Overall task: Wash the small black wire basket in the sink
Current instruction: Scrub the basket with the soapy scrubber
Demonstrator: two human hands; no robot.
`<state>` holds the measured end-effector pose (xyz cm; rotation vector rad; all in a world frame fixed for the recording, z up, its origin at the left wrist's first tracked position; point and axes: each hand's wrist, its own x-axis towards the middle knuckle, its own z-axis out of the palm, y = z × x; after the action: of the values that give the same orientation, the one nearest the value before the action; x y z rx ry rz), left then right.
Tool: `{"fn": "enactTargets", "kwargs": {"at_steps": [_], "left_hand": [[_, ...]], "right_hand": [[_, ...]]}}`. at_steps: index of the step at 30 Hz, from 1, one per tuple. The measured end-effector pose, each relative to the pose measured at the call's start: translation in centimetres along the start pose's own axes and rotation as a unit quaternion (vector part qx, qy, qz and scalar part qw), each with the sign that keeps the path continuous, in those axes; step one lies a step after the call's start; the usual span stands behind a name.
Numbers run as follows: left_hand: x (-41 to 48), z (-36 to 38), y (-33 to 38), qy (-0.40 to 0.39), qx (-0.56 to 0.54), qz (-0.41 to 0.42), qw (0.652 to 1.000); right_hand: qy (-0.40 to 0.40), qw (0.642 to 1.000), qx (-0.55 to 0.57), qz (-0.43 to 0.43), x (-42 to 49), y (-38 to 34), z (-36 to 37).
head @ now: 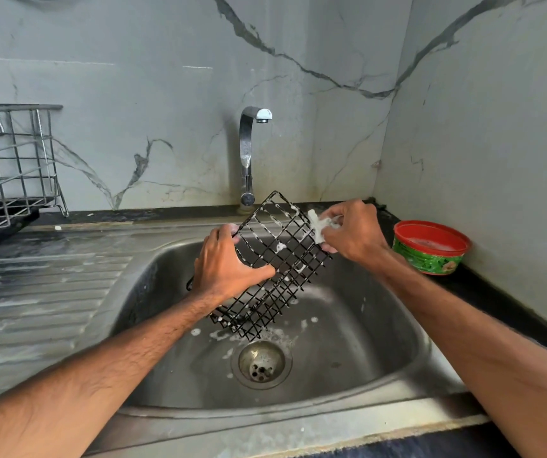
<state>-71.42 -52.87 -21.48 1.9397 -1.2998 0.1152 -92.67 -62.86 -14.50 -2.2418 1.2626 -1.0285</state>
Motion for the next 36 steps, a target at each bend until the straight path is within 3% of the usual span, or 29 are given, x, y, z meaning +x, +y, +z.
{"fn": "enactTargets", "kwargs": {"at_steps": [7,18,27,36], "left_hand": [[-0.6,0.9,0.5,-0.039,-0.092,-0.091,0.991],[-1.4,3.5,0.4,-0.179,-0.183,-0.220,0.941],[-1.4,4.1,0.5,-0.246,-0.225,-0.209,0.919],[-0.8,2.6,0.9,-0.213,-0.304,-0.208,0.905]], "right_hand": [[0.063,0.993,-0.006,-0.103,0.1,-0.5,0.2],[0.007,0.987,-0.042,-0.154,-0.7,-1.1,2.2],[-0.004,0.979,-0.083,-0.185,-0.6,-1.5,2.4],[-0.026,0.987,-0.048,-0.149,-0.5,-1.5,2.4]]}}
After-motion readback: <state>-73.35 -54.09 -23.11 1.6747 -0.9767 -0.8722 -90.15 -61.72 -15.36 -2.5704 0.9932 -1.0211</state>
